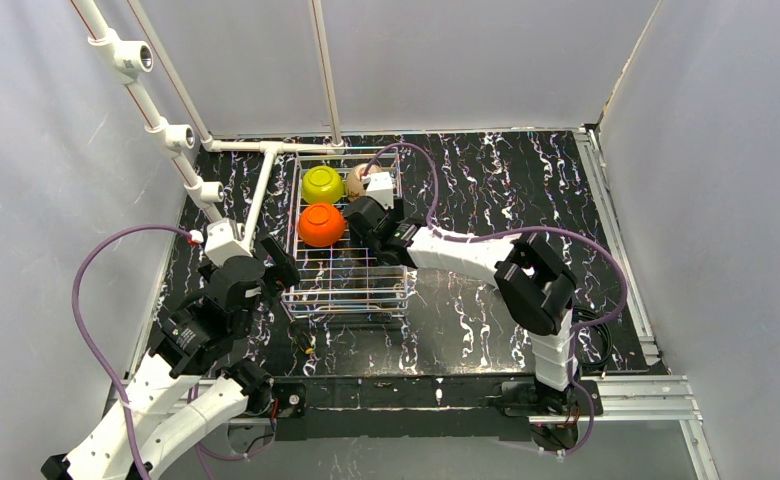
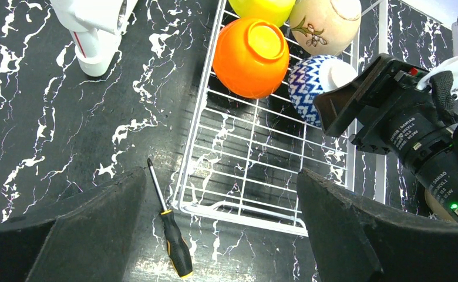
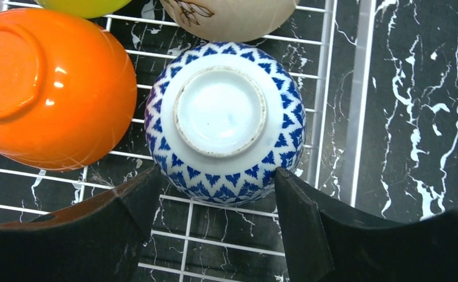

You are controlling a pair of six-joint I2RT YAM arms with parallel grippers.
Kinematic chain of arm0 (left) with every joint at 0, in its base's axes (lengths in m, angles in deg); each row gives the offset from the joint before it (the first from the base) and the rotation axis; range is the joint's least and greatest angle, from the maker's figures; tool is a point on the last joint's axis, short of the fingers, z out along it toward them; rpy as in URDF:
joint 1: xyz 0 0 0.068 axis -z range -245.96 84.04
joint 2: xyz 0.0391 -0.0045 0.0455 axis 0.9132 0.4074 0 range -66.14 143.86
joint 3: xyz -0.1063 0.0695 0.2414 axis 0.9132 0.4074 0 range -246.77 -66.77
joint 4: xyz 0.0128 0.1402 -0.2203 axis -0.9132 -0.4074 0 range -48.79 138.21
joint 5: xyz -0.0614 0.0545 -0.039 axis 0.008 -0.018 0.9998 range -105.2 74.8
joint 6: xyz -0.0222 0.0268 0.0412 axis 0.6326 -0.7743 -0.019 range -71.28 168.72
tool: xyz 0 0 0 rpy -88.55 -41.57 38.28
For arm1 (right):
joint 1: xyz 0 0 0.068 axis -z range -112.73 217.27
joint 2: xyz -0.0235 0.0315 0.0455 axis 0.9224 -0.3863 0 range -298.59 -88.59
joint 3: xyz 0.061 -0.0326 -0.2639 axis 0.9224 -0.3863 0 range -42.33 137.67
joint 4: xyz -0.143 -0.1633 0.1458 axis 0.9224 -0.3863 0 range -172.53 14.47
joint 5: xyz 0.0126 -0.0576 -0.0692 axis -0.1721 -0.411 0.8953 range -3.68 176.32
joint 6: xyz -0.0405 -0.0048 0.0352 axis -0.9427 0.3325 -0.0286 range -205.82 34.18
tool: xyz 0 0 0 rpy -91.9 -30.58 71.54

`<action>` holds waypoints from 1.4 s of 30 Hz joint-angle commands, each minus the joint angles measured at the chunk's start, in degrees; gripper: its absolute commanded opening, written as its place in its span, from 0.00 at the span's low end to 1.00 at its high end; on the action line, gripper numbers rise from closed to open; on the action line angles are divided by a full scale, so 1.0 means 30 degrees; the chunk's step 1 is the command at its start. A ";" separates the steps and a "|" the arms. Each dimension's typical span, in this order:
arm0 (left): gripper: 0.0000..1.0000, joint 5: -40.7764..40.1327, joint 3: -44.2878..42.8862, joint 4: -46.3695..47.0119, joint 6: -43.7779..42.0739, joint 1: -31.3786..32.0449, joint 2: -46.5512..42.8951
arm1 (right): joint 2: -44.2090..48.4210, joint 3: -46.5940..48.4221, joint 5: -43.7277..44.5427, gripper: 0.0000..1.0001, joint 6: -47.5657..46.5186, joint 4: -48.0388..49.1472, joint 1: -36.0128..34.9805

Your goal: Load the bowls into the dish rack

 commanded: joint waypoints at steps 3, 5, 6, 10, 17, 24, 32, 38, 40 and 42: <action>0.98 -0.0522 -0.0066 -0.0151 0.0030 0.0067 0.0236 | -0.0653 0.0560 -0.0640 0.77 -0.0635 0.1683 0.0184; 0.98 -0.0514 -0.0058 -0.0158 0.0032 0.0068 0.0262 | -0.0628 0.0493 -0.0834 0.77 -0.0663 0.1957 0.0174; 0.98 -0.0508 -0.0066 -0.0158 0.0046 0.0055 0.0275 | -0.0627 0.0511 -0.0865 0.77 -0.0664 0.1973 0.0193; 0.98 -0.0479 -0.0067 -0.0150 0.0044 0.0063 0.0321 | -0.0428 0.0677 -0.0986 0.78 -0.0580 0.1870 0.0401; 0.98 -0.0536 -0.0125 -0.0155 -0.0038 0.0063 0.0332 | 0.1226 0.1149 -0.1793 0.94 -0.0531 0.1418 0.0867; 0.98 -0.0535 -0.0184 -0.0100 -0.0111 0.0070 0.0477 | 0.4888 -0.0424 -0.2403 0.99 -0.0928 0.2277 0.1247; 0.98 -0.0429 -0.0282 0.0100 -0.0434 0.0067 0.0435 | 1.0017 -0.3129 -0.0630 0.98 -0.0837 -0.1398 0.2712; 0.98 0.0150 0.0055 0.1168 -0.0318 0.0070 0.0419 | 1.2430 -0.4611 0.0396 0.96 0.0245 -0.6515 0.5275; 0.98 0.0110 0.0197 0.1487 -0.0326 0.0067 0.0251 | 1.2857 -0.5293 0.0832 0.96 0.0848 -0.7767 0.6037; 0.98 0.0226 0.0378 0.1852 -0.0416 0.0070 0.0054 | 1.3252 -0.6461 0.0743 0.94 0.1336 -0.7974 0.6648</action>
